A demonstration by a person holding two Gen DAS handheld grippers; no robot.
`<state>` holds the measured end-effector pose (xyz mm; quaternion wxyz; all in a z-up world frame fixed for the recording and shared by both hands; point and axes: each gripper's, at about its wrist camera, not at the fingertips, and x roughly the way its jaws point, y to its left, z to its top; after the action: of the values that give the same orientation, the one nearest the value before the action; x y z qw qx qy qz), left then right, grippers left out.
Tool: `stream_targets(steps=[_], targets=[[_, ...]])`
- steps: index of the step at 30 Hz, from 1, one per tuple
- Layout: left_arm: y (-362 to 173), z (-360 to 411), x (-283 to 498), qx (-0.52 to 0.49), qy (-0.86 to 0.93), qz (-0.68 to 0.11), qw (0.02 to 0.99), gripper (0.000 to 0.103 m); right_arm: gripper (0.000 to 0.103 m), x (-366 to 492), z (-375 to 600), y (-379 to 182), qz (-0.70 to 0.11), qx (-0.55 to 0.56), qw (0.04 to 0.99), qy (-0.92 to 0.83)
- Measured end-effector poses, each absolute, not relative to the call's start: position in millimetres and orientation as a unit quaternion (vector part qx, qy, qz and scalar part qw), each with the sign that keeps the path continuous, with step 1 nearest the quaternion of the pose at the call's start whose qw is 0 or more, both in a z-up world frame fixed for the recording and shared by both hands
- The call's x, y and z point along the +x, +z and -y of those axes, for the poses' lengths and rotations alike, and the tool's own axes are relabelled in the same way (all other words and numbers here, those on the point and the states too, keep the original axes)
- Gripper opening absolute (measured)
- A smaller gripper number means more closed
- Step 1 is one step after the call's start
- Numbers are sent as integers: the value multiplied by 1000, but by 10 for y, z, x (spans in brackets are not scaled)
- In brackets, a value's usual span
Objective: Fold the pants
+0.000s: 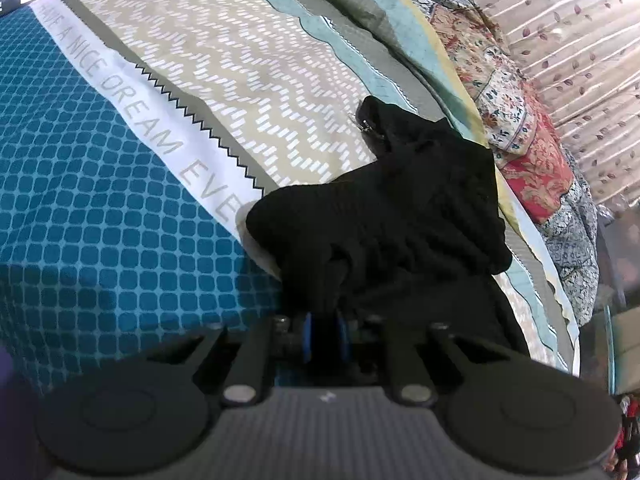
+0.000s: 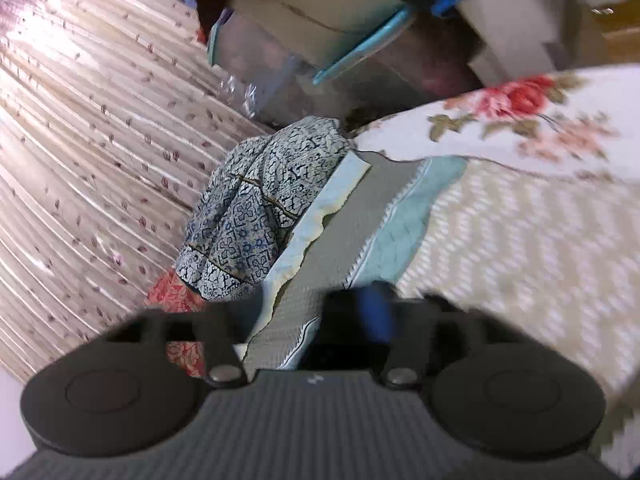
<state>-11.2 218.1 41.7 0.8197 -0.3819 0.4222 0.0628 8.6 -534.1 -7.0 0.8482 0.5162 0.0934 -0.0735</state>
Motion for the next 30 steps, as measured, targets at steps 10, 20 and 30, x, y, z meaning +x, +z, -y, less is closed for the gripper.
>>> stream_targets(steps=[10,20,30], targets=[[283,-2223,-96,-393,78,-441,803,18,62,-48,5279,-900,-191,470,852,-133],[543,-2168,-195,-374,58,-422,824,10,6,-87,5140,-505,-151,417,881,-166],[785,-2057,-630,-278,-40,-439,853,38,57,-884,5452,-657,-215,384,843,-308]])
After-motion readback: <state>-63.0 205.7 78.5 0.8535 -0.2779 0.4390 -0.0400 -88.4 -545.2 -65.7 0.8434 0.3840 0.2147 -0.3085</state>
